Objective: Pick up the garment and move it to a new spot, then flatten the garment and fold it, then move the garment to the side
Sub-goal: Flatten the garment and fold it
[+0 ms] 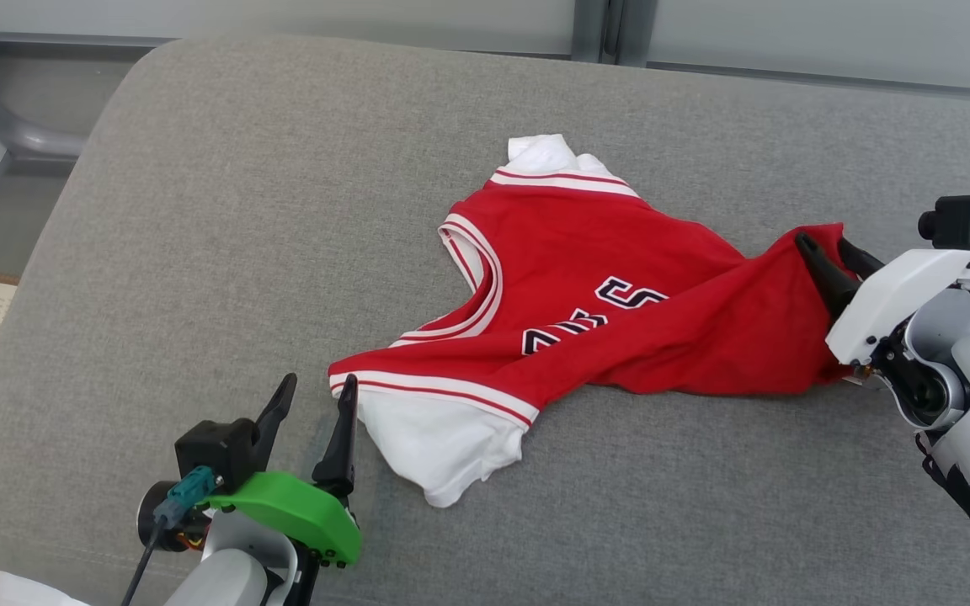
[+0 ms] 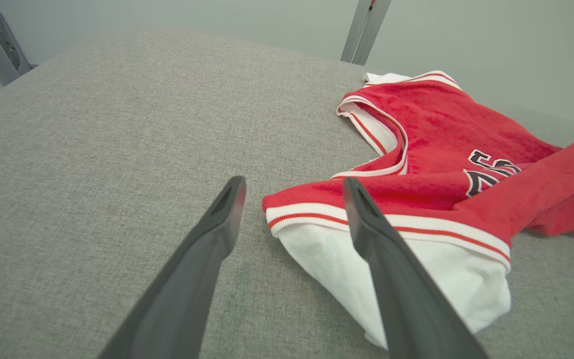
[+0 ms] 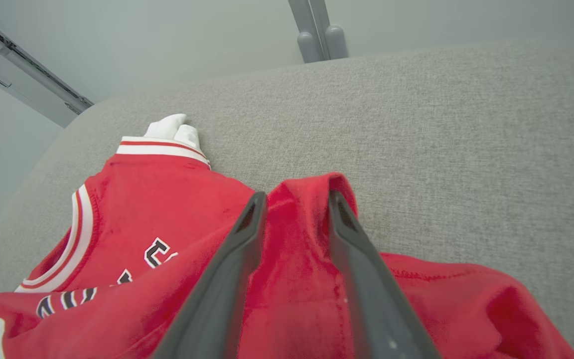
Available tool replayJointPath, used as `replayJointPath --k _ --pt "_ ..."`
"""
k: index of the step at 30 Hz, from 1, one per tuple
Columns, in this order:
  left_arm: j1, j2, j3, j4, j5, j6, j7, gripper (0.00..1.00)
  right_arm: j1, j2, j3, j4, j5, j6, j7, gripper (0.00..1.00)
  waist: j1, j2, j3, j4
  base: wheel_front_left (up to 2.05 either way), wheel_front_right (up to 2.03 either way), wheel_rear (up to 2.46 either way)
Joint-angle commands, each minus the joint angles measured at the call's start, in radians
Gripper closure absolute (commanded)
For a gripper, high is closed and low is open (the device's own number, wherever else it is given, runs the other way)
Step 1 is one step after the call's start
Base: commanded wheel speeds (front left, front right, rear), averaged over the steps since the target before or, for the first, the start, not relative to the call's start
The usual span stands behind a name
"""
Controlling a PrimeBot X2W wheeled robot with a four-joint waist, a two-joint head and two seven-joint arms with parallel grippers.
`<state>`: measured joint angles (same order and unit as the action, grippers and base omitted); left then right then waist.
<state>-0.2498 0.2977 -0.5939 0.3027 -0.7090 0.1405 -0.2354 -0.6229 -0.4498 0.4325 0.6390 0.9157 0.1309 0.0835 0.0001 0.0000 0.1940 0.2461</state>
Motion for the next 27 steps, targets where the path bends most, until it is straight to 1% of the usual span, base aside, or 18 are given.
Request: replayJointPath --k 1,7,11,14,18,25,26,27 --pt "-0.011 0.007 0.002 0.005 0.003 -0.003 -0.005 0.00 -0.007 -0.007 0.014 0.001 0.019 0.000 -0.029 0.00 -0.0001 0.0000 -0.015 -0.016 0.00 0.00 0.00" --pt "0.019 0.020 0.005 0.000 -0.005 0.007 -0.004 0.00 0.057 -0.044 0.054 -0.056 0.084 0.000 -0.152 0.00 -0.0001 0.0000 -0.060 -0.053 0.00 0.00 0.00" --pt "0.027 0.023 0.000 -0.011 -0.008 0.010 0.003 0.00 0.115 -0.075 0.080 -0.101 0.114 0.000 -0.178 0.00 -0.0001 0.0000 -0.070 -0.066 0.00 0.00 0.00" --pt "0.032 0.027 -0.002 -0.021 -0.009 0.013 0.006 0.00 0.142 -0.086 0.104 -0.130 0.131 0.000 -0.158 0.00 -0.0001 0.0000 -0.063 -0.071 0.00 0.00 0.00" --pt "0.023 0.030 -0.006 -0.031 -0.006 0.017 0.012 0.00 0.117 -0.087 0.118 -0.126 0.134 0.000 -0.134 0.00 -0.0001 0.0000 -0.045 -0.070 0.00 0.00 0.00" --pt "0.008 0.026 -0.013 -0.027 -0.005 0.014 0.018 0.00 0.025 -0.065 0.131 -0.012 0.117 0.000 -0.012 0.00 -0.0001 0.0000 -0.027 -0.045 0.00 0.00 0.00" --pt "0.008 0.025 -0.014 -0.025 -0.006 0.014 0.017 0.00 0.018 -0.060 0.131 0.000 0.115 0.000 -0.005 0.06 -0.0001 0.0000 -0.028 -0.041 0.00 0.00 0.00" --pt "0.010 0.024 -0.015 -0.023 -0.008 0.013 0.018 0.00 0.010 -0.058 0.130 0.009 0.110 0.000 -0.002 0.30 -0.0001 0.0000 -0.030 -0.037 0.00 0.00 0.00"
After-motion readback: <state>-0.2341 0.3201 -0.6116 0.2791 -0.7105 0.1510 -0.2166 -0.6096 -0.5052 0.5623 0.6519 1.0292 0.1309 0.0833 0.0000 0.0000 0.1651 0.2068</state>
